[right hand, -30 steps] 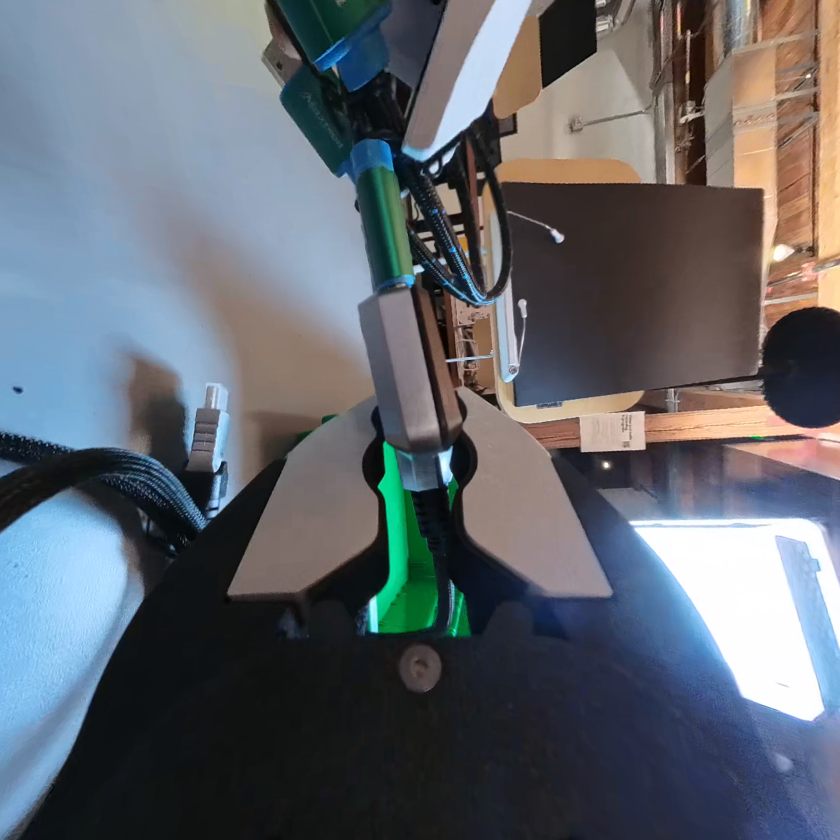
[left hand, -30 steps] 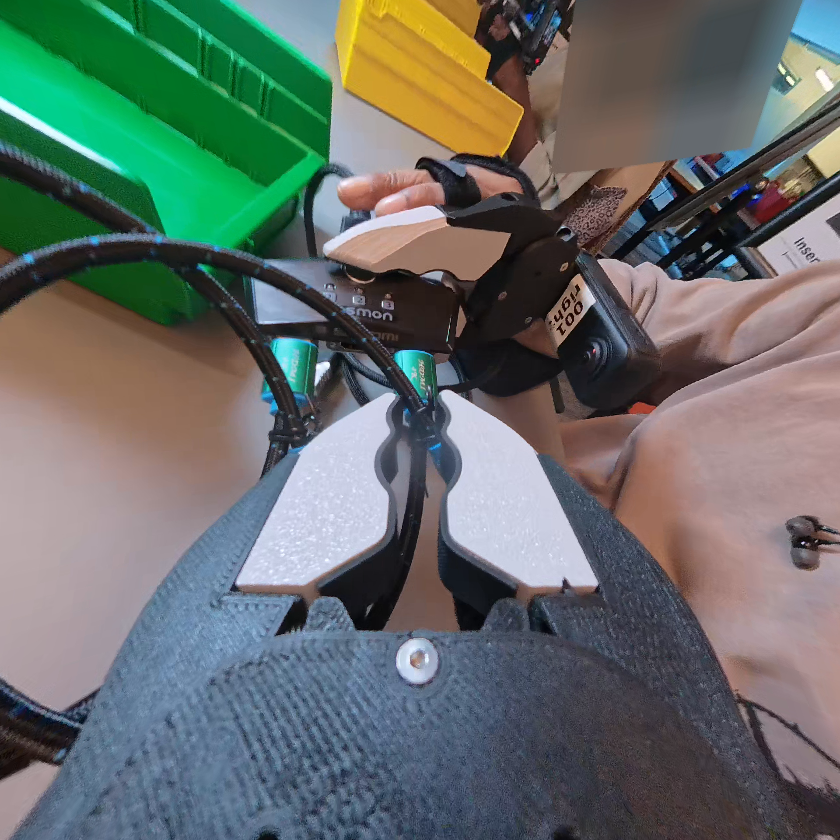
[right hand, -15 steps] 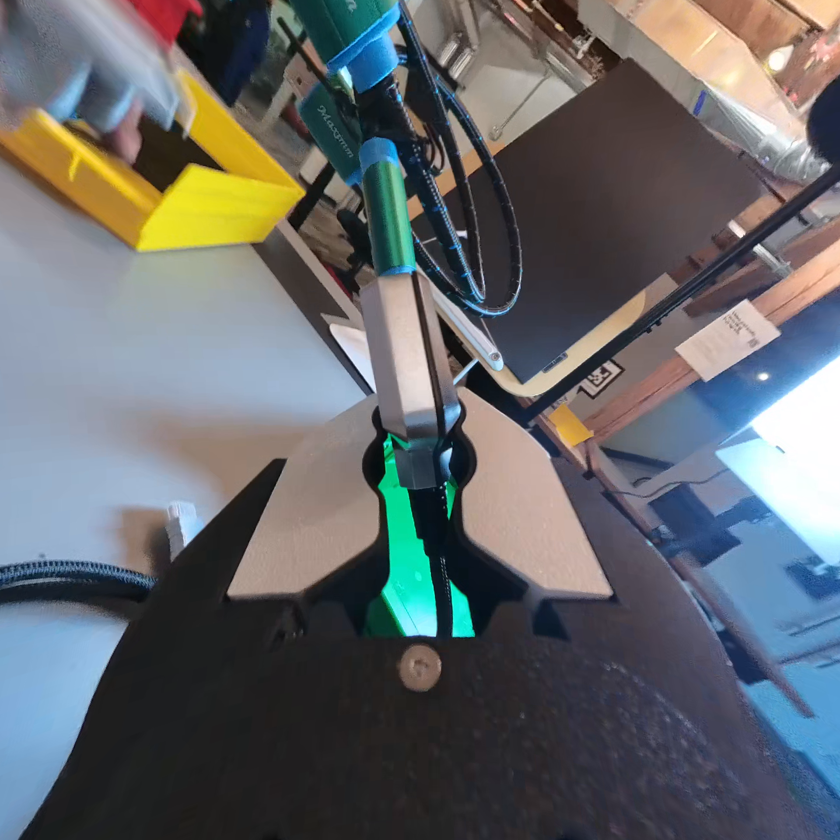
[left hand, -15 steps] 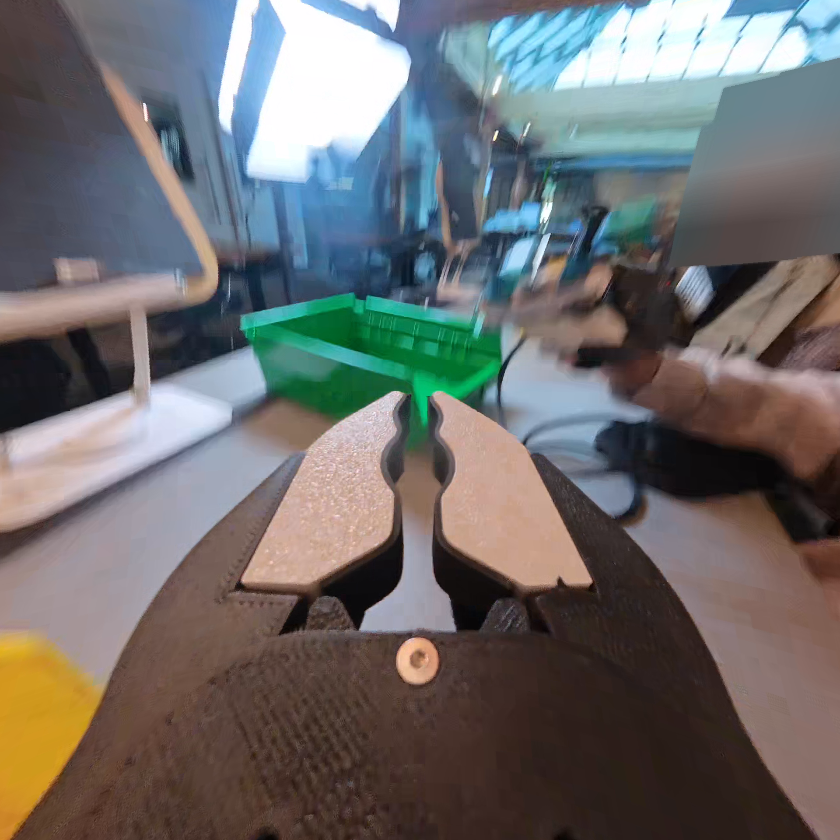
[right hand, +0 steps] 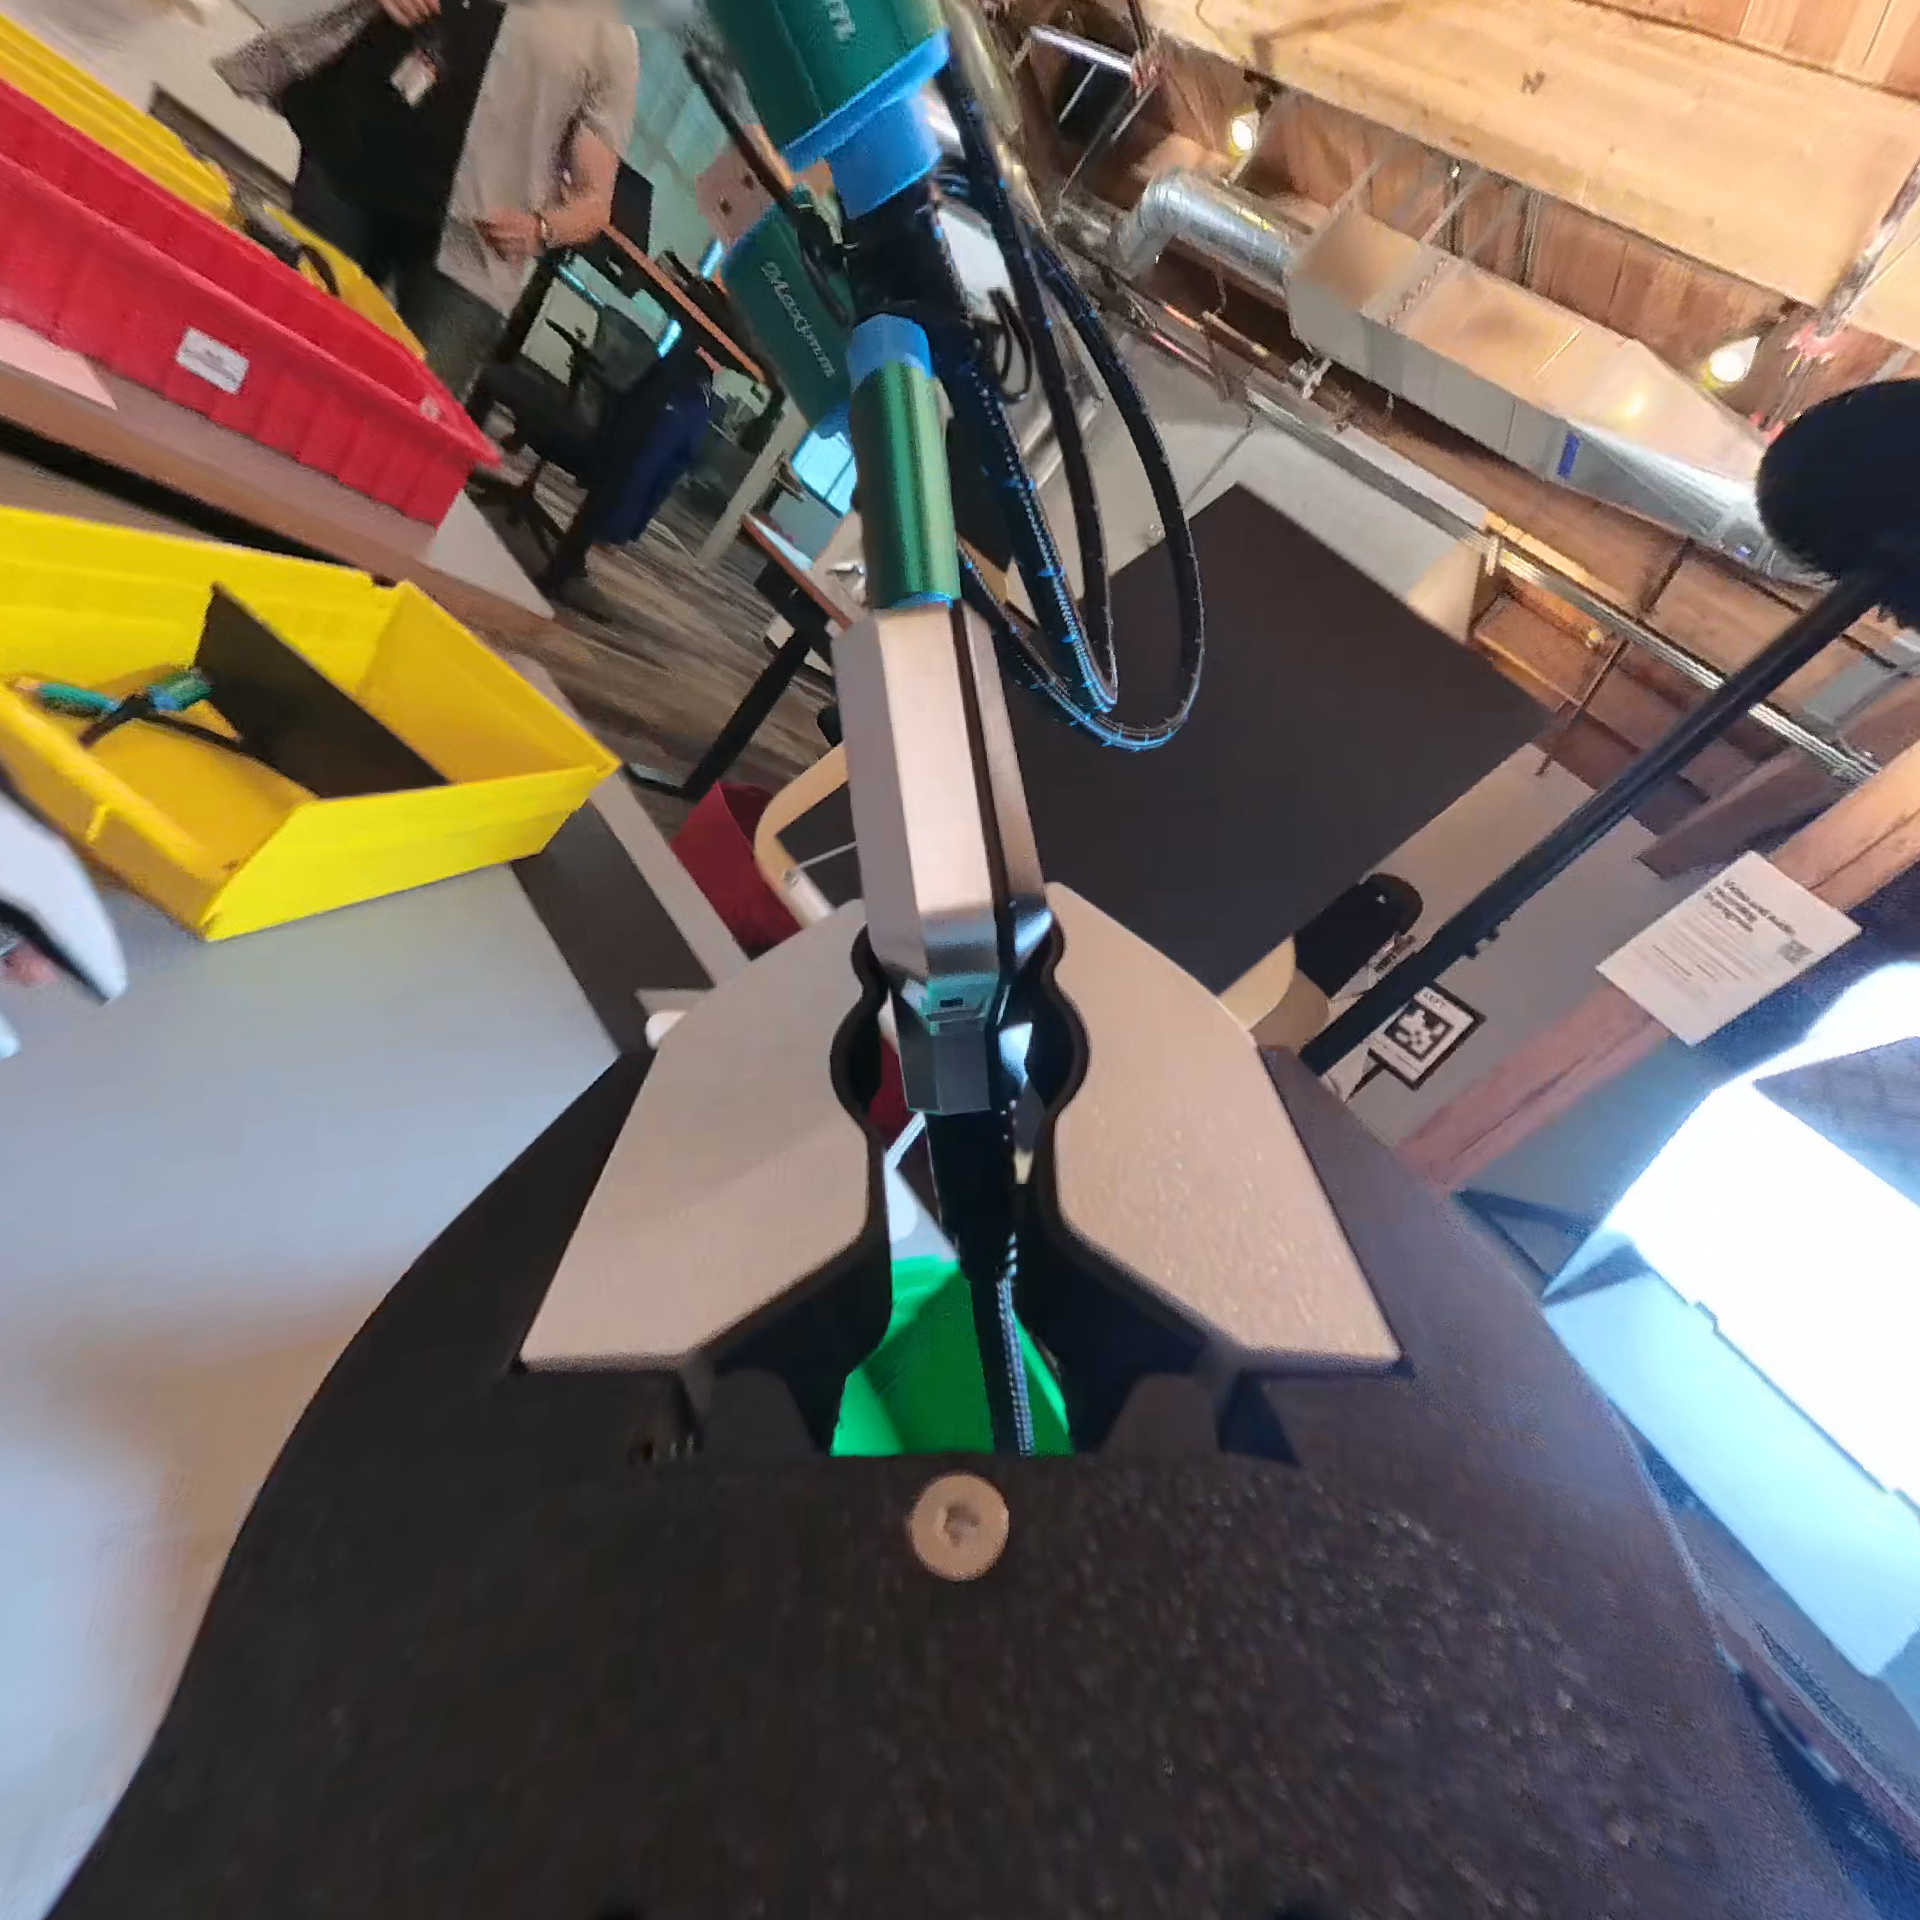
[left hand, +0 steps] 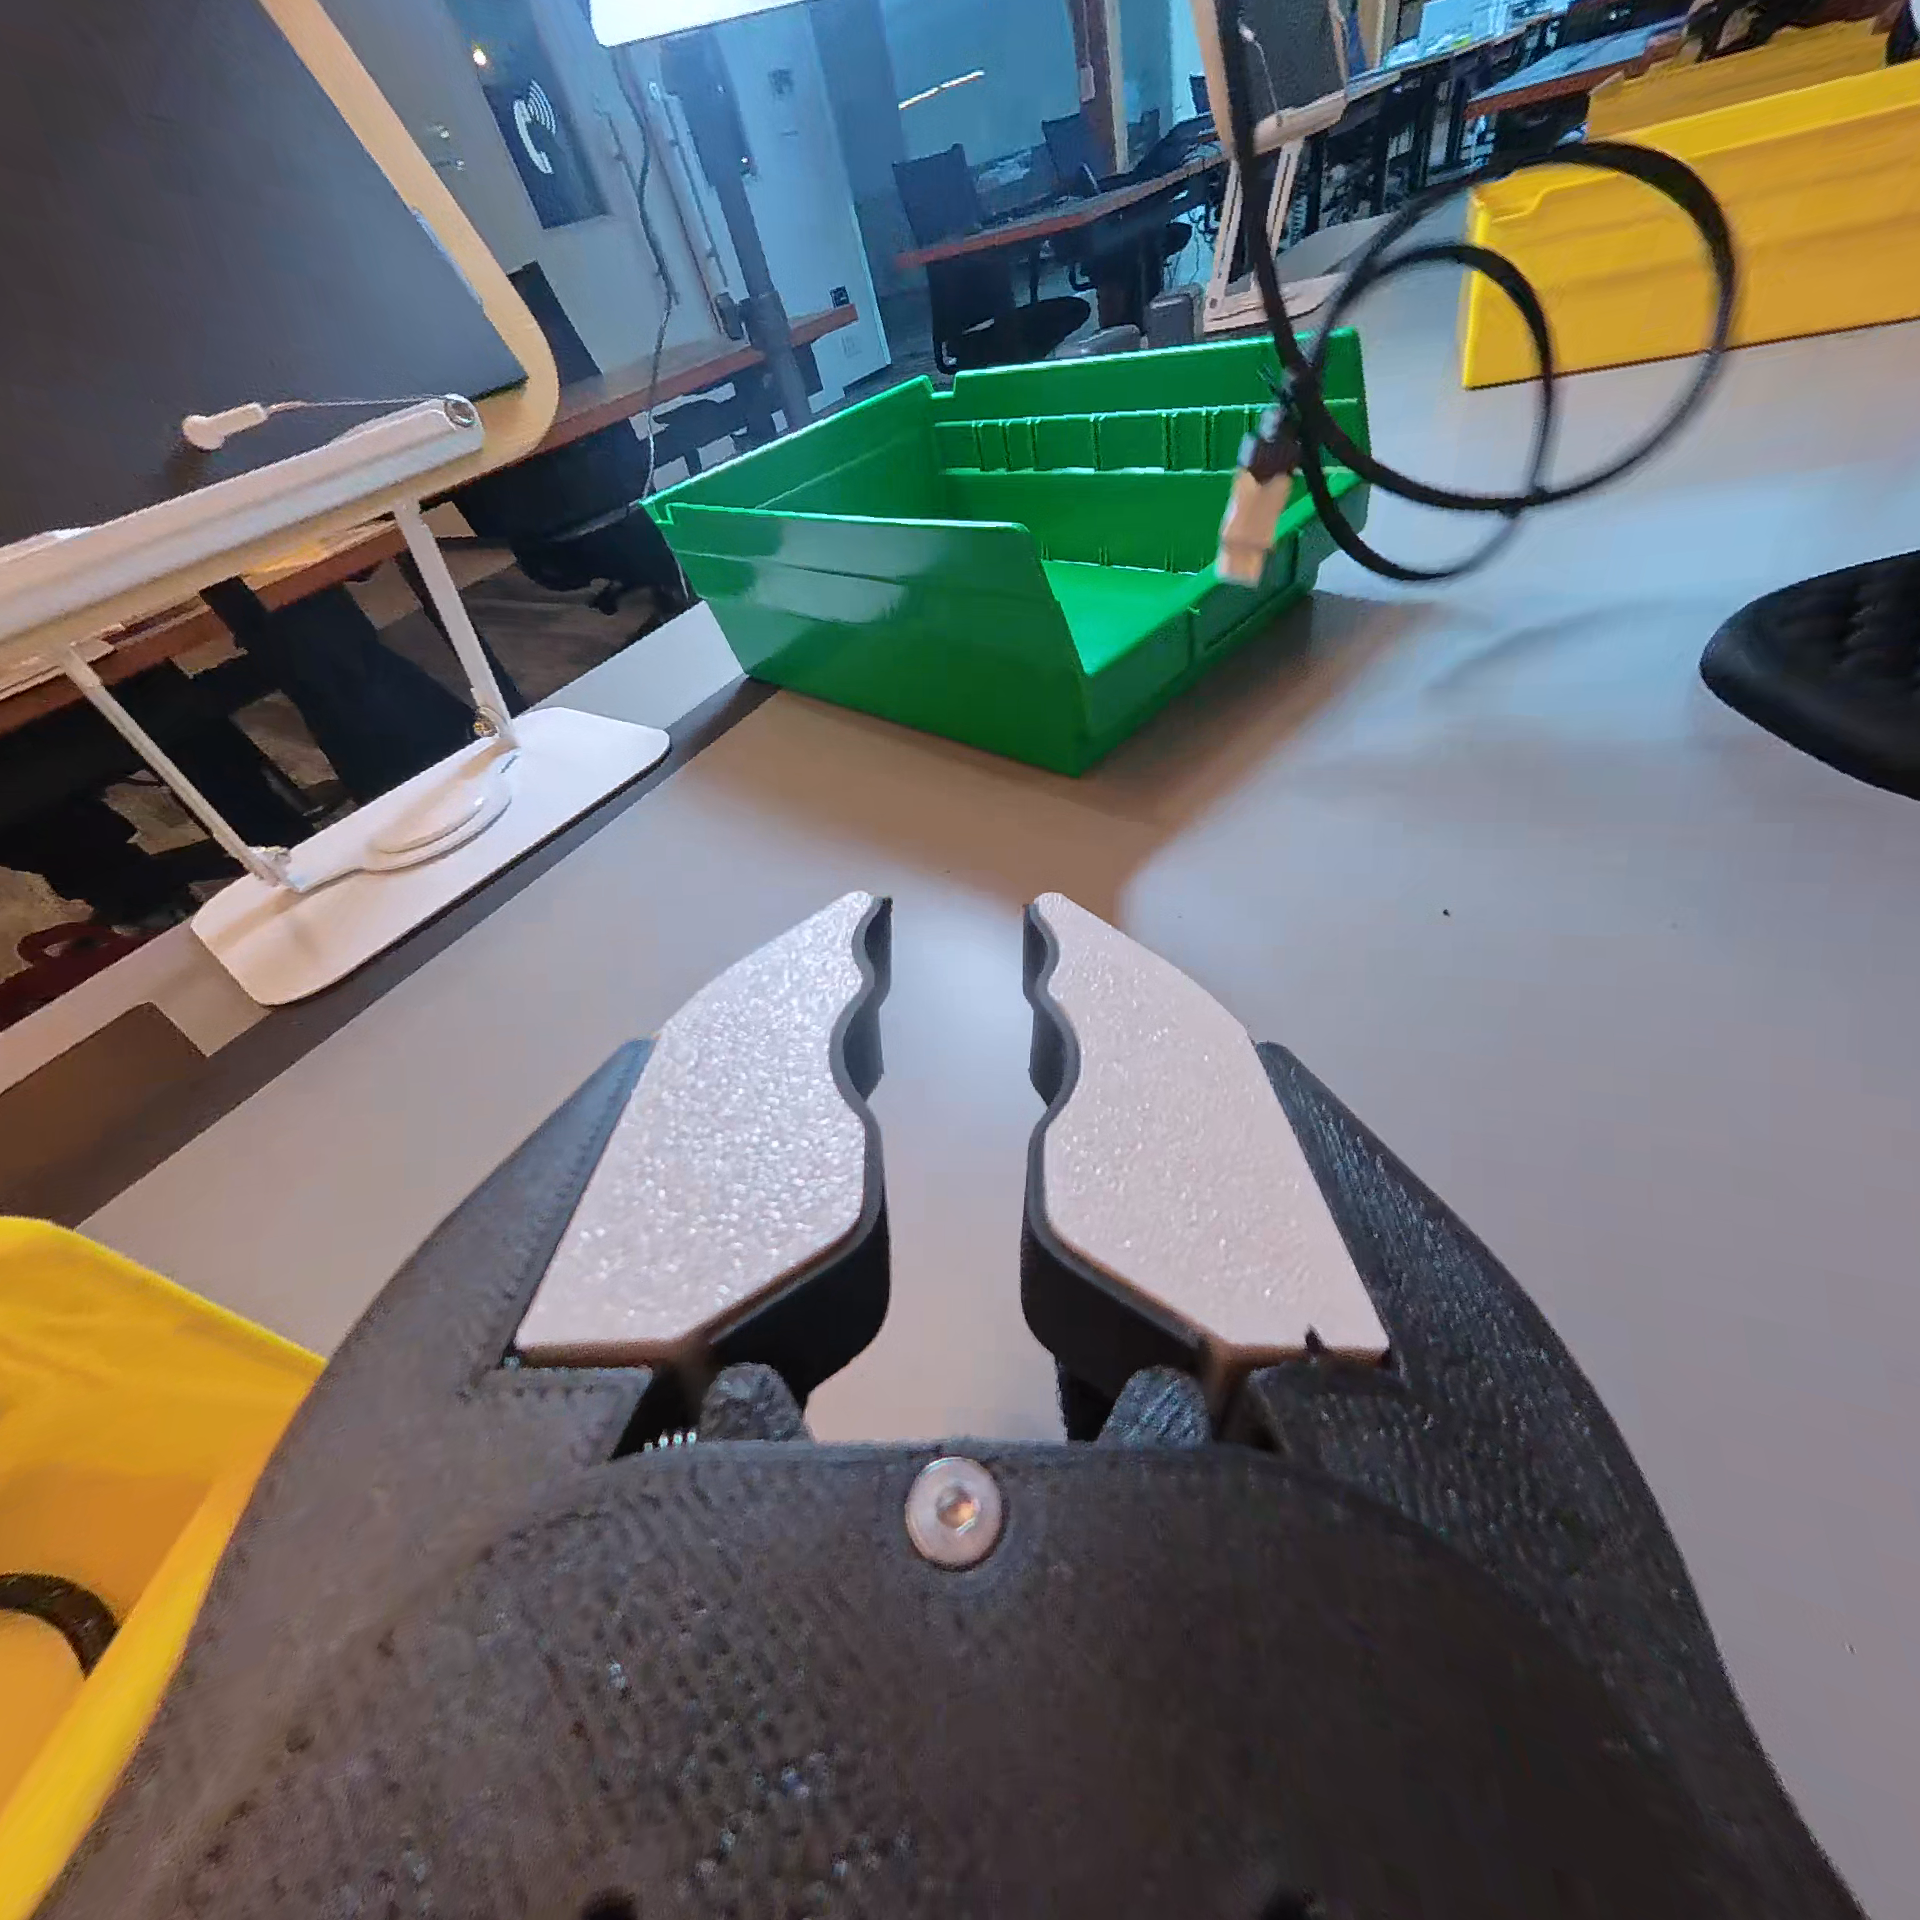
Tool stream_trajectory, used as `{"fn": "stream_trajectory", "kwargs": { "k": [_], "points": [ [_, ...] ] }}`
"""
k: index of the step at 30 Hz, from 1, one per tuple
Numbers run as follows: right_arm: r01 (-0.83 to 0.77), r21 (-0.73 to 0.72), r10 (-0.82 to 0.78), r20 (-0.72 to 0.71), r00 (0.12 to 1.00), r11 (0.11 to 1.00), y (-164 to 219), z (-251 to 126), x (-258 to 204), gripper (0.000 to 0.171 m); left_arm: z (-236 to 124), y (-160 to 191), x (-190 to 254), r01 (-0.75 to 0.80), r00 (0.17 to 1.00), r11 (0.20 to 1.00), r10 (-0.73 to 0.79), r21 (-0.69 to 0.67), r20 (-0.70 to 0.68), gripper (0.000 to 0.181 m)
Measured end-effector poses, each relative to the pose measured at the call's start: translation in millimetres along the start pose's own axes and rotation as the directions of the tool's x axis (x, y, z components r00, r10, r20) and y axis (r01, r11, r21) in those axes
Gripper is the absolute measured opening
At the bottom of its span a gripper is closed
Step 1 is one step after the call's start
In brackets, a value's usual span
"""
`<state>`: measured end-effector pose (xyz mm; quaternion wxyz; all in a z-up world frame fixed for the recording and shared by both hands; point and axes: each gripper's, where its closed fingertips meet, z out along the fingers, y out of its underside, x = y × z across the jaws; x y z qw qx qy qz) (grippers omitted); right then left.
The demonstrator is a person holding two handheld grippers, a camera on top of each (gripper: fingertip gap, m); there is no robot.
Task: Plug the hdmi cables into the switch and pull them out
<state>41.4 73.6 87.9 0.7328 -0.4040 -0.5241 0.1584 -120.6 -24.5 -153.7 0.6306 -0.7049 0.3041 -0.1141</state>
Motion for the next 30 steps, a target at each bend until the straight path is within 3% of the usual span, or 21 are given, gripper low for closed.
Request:
{"fn": "stream_trajectory", "kwargs": {
  "k": [3, 5, 8, 13, 21, 25, 28, 30],
  "points": [
    [-0.008, 0.036, 0.009, -0.026, 1.000, 0.999, -21.8, 29.4, 52.8, 0.024, -0.5, 1.4, -2.6, 0.002, 1.000, 1.000, -0.002, -0.013, 0.005, 0.023],
    [0.074, 0.051, -0.071, -0.064, 0.995, 0.996, -29.8, 47.4, 87.1, 0.024, 1.7, 7.3, -0.9, -0.006, 1.000, 0.999, 0.006, -0.043, -0.003, 0.022],
    [0.167, 0.017, -0.164, -0.102, 0.981, 0.986, -18.1, 70.5, 123.6, 0.024, 2.5, 10.3, 2.1, -0.035, 0.999, 0.997, 0.034, -0.065, -0.013, 0.024],
    [0.127, -0.072, -0.136, -0.138, 0.981, 0.989, 46.7, 91.1, 135.0, 0.024, -1.0, 8.1, -2.5, -0.001, 1.000, 0.999, 0.000, -0.051, -0.011, 0.025],
    [0.050, -0.305, -0.063, -0.033, 0.997, 0.951, 197.0, 78.6, 56.6, 0.025, -0.6, 9.3, -1.9, 0.000, 1.000, 0.999, -0.001, -0.053, -0.015, 0.025],
    [0.181, -0.528, -0.137, 0.122, 0.983, 0.830, 264.1, 59.0, 24.5, 0.026, 1.9, 11.6, -0.8, -0.008, 1.000, 0.998, 0.007, -0.064, -0.016, 0.024],
    [0.373, -0.657, -0.265, 0.263, 0.928, 0.655, 300.7, 46.2, 10.3, 0.024, 2.8, 13.7, 0.4, -0.020, 1.000, 0.997, 0.019, -0.073, -0.015, 0.024],
    [0.367, -0.778, -0.196, 0.311, 0.930, 0.510, 325.9, 35.2, 1.8, 0.027, 3.4, 15.2, 1.6, -0.027, 1.000, 0.996, 0.026, -0.083, -0.018, 0.024]
  ]
}}
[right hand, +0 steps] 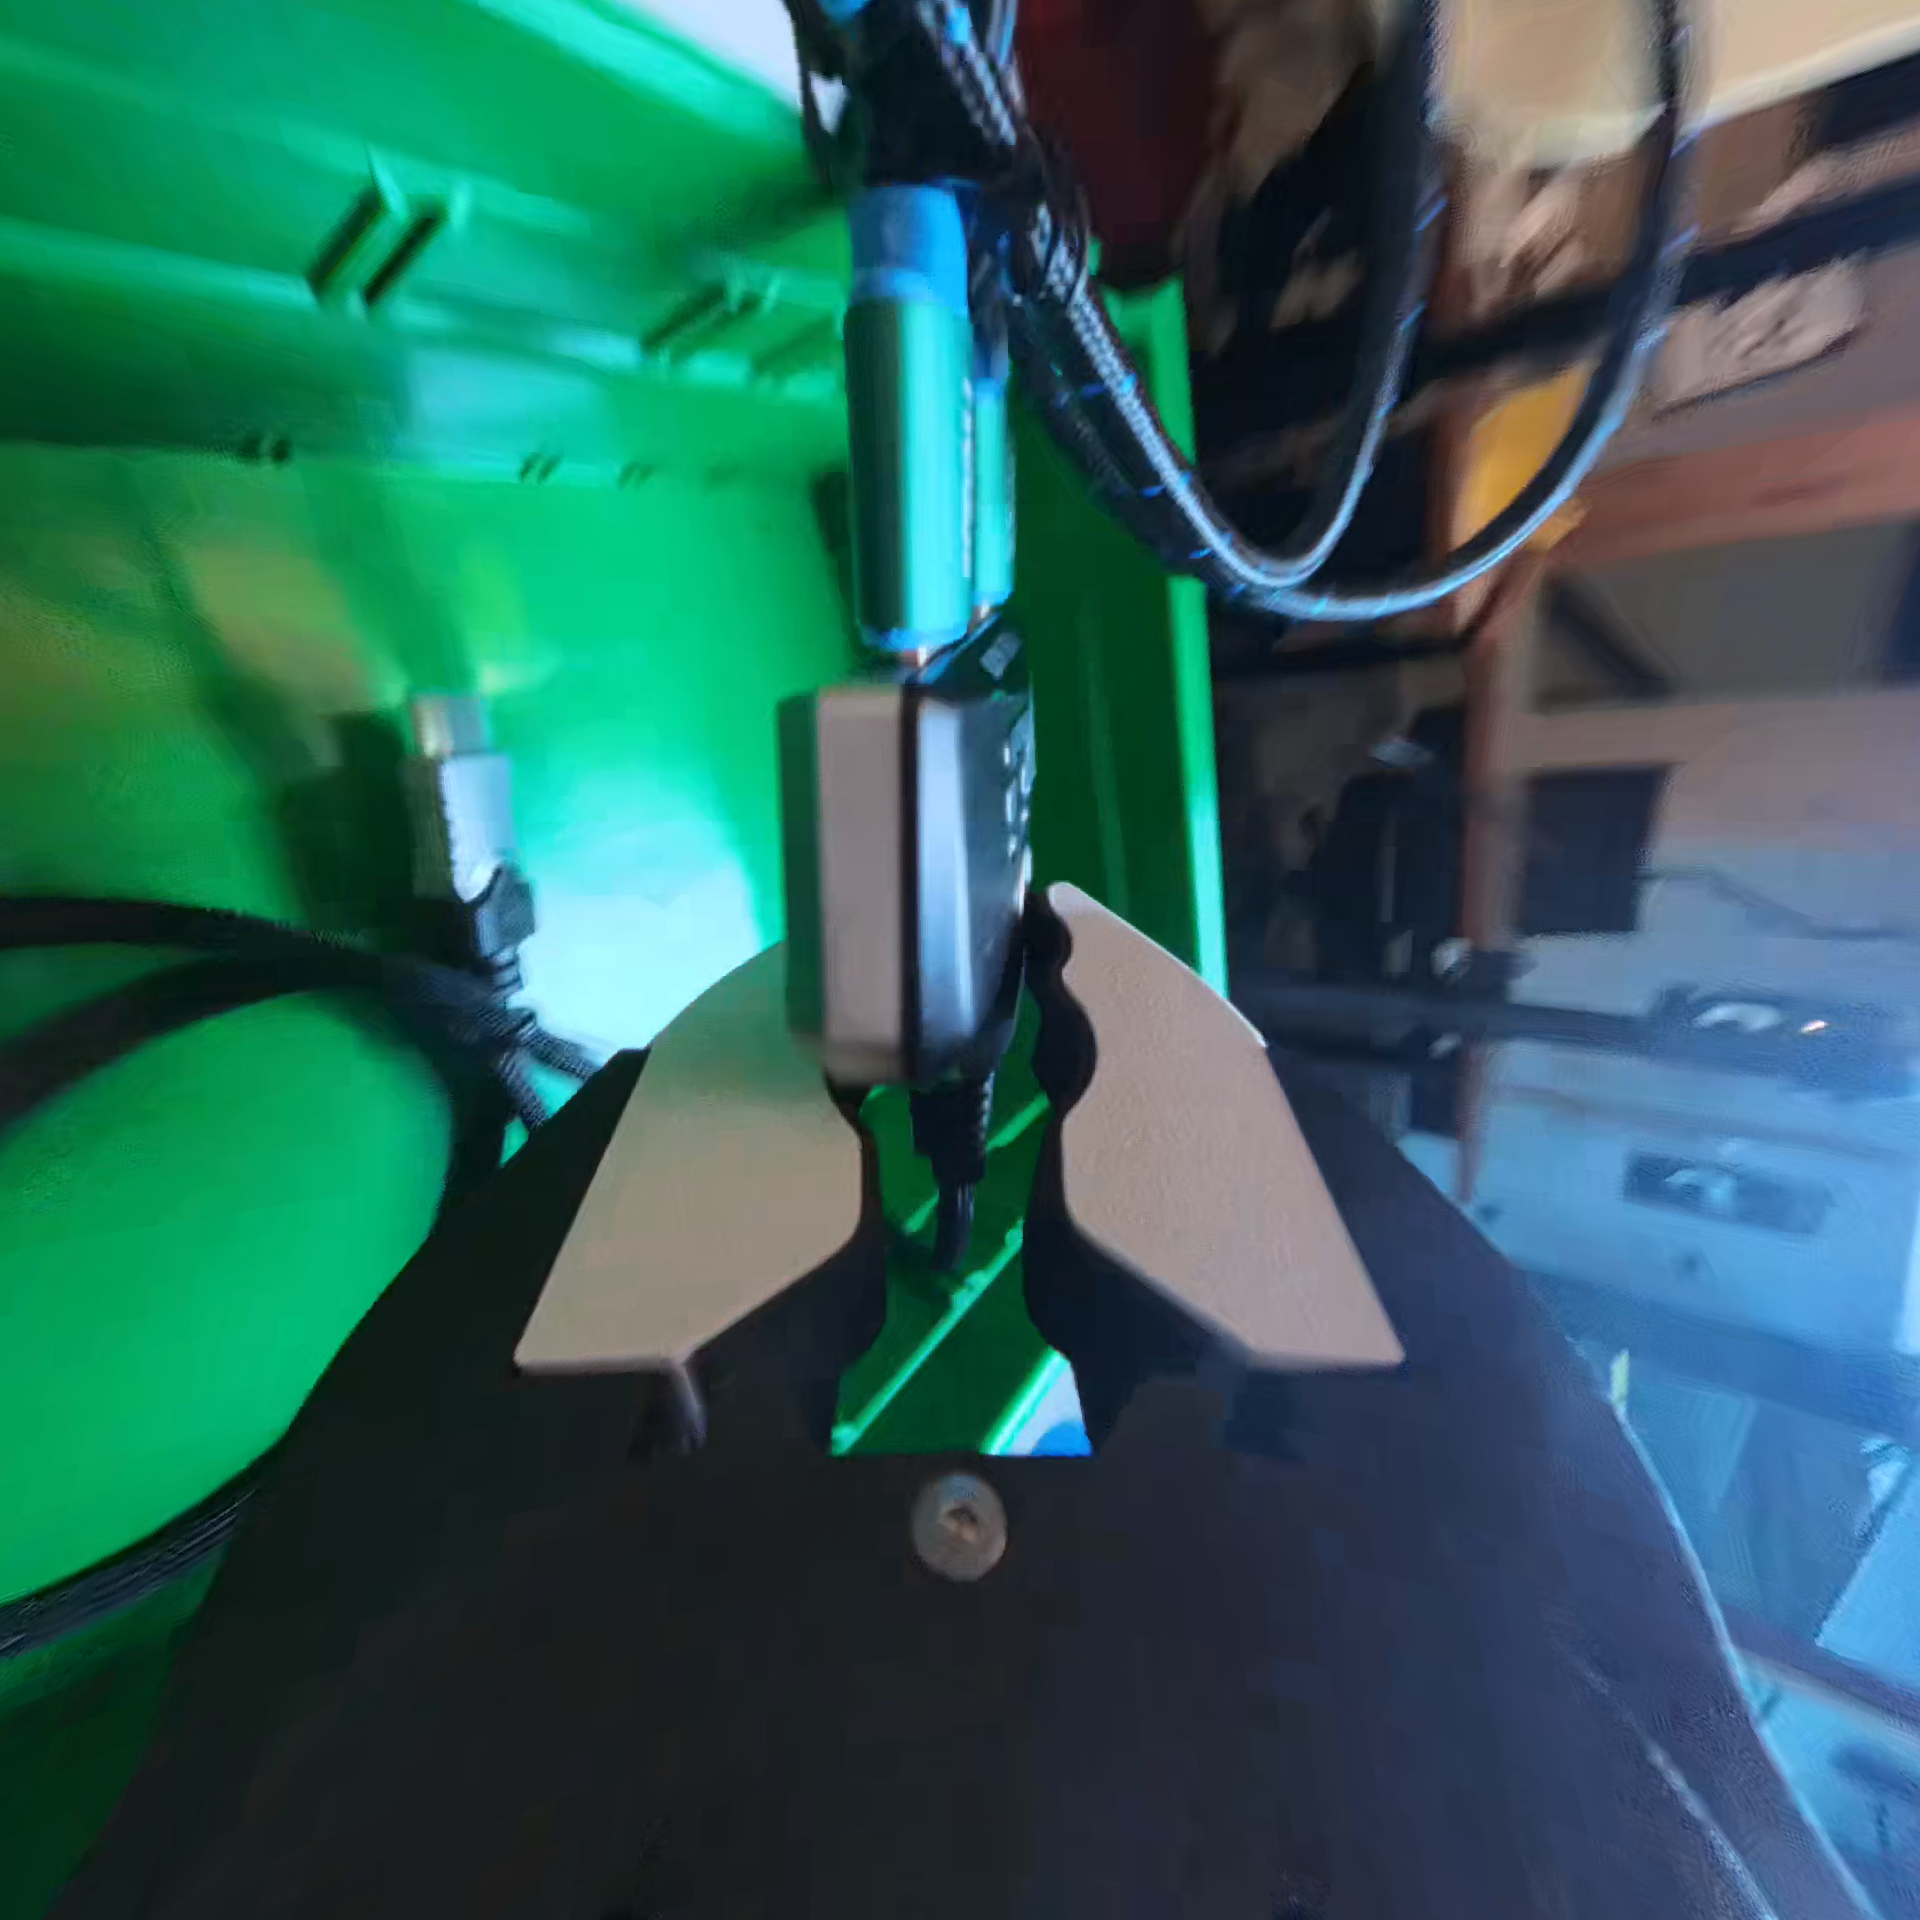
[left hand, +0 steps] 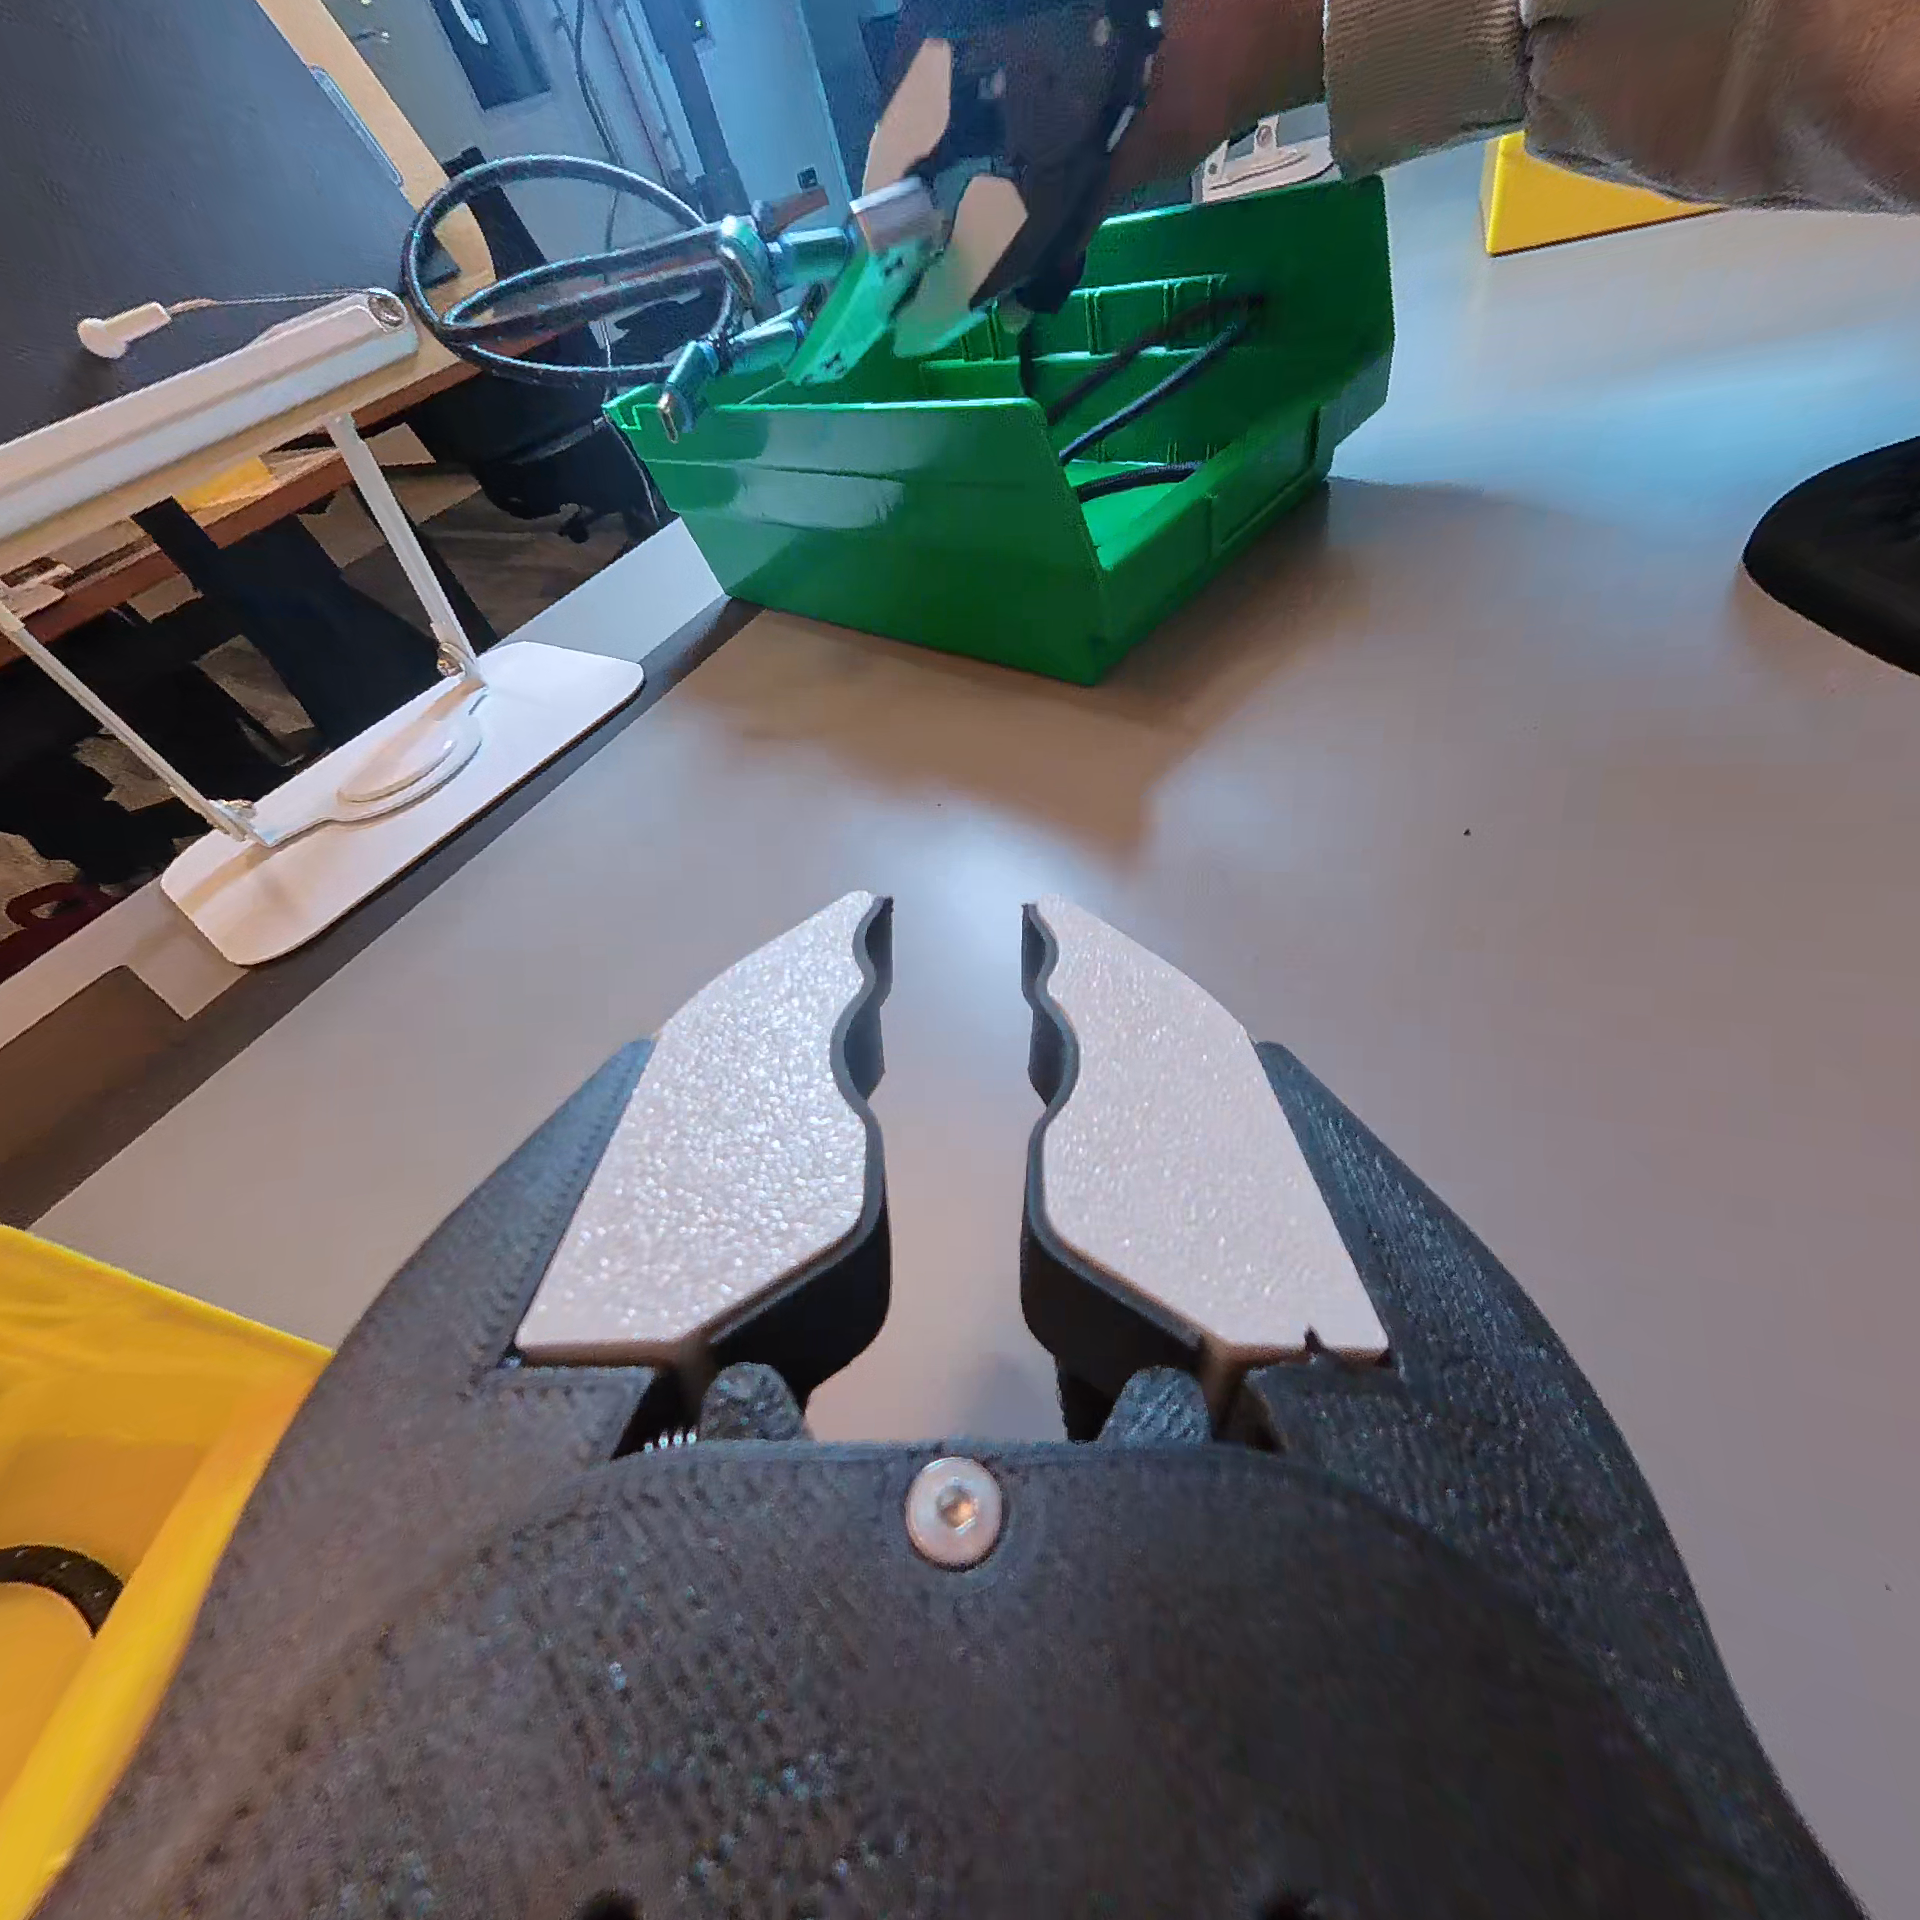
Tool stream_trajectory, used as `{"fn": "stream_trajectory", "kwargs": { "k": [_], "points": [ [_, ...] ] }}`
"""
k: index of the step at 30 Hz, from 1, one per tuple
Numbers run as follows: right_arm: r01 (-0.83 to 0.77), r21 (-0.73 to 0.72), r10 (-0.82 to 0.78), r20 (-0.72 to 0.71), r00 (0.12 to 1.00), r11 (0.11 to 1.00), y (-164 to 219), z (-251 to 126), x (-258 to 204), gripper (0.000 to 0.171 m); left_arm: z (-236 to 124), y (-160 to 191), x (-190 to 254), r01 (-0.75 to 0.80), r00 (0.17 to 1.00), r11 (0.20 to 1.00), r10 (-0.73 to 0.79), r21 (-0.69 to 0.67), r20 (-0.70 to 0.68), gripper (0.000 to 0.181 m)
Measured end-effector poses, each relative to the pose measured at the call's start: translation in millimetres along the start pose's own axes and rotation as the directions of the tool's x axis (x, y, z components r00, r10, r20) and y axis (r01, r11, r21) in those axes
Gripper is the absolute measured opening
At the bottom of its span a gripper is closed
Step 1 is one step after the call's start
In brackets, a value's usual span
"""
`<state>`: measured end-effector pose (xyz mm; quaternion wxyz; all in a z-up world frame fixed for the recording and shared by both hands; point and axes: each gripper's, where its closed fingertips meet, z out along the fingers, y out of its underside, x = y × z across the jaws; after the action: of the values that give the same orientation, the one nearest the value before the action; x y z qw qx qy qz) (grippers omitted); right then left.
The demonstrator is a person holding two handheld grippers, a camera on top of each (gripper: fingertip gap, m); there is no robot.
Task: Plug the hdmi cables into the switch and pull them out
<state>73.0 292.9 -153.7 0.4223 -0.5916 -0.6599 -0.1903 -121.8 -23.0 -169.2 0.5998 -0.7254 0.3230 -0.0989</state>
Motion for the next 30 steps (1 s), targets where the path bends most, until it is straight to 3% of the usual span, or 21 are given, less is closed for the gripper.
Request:
{"fn": "stream_trajectory", "kwargs": {
  "k": [7, 10, 12, 15, 17, 20, 22, 24, 26, 30],
  "points": [
    [0.113, -0.207, -0.087, 0.130, 0.988, 0.972, 11.7, -3.1, -18.2, 0.037, -1.0, 0.5, 2.1, -0.028, 1.000, 1.000, 0.028, -0.009, 0.000, 0.023],
    [0.137, -0.279, -0.100, 0.142, 0.985, 0.950, 19.7, -19.3, -19.7, 0.064, -2.9, -2.0, -0.6, -0.019, 1.000, 1.000, 0.019, 0.004, 0.010, 0.024],
    [0.047, -0.192, -0.015, 0.162, 0.987, 0.980, 10.0, -40.7, -24.6, 0.068, -6.7, -4.8, -7.0, -0.010, 0.999, 1.000, 0.010, 0.014, 0.035, 0.024],
    [-0.215, 0.062, 0.199, 0.197, 0.960, 0.975, -27.6, -90.6, -27.2, 0.066, -13.2, -11.4, -18.6, 0.028, 0.997, 0.998, -0.031, 0.055, 0.066, 0.024],
    [-0.380, 0.262, 0.325, 0.232, 0.917, 0.887, -57.2, -133.0, -29.6, 0.062, -16.0, -12.3, -27.3, 0.048, 0.994, 0.996, -0.054, 0.069, 0.093, 0.024],
    [-0.600, 0.502, 0.493, 0.343, 0.800, 0.624, -88.8, -195.1, -44.0, 0.056, -24.2, -15.6, -43.7, 0.039, 0.983, 0.995, -0.054, 0.088, 0.173, 0.024],
    [-0.711, 0.569, 0.592, 0.426, 0.684, 0.412, -93.6, -219.3, -58.5, 0.047, -34.2, -20.7, -57.2, 0.045, 0.971, 0.992, -0.070, 0.116, 0.227, 0.023],
    [-0.776, 0.568, 0.657, 0.478, 0.583, 0.275, -88.1, -221.2, -77.3, 0.046, -46.0, -23.3, -76.5, 0.069, 0.953, 0.988, -0.106, 0.135, 0.285, 0.023],
    [-0.802, 0.540, 0.676, 0.494, 0.547, 0.255, -81.9, -213.0, -91.8, 0.046, -62.2, -26.5, -100.4, 0.083, 0.926, 0.985, -0.133, 0.154, 0.355, 0.023],
    [-0.767, 0.569, 0.696, 0.422, 0.581, 0.297, -71.8, -203.5, -85.8, 0.046, -103.8, -39.5, -152.8, 0.095, 0.869, 0.982, -0.160, 0.161, 0.468, 0.024]
  ]
}}
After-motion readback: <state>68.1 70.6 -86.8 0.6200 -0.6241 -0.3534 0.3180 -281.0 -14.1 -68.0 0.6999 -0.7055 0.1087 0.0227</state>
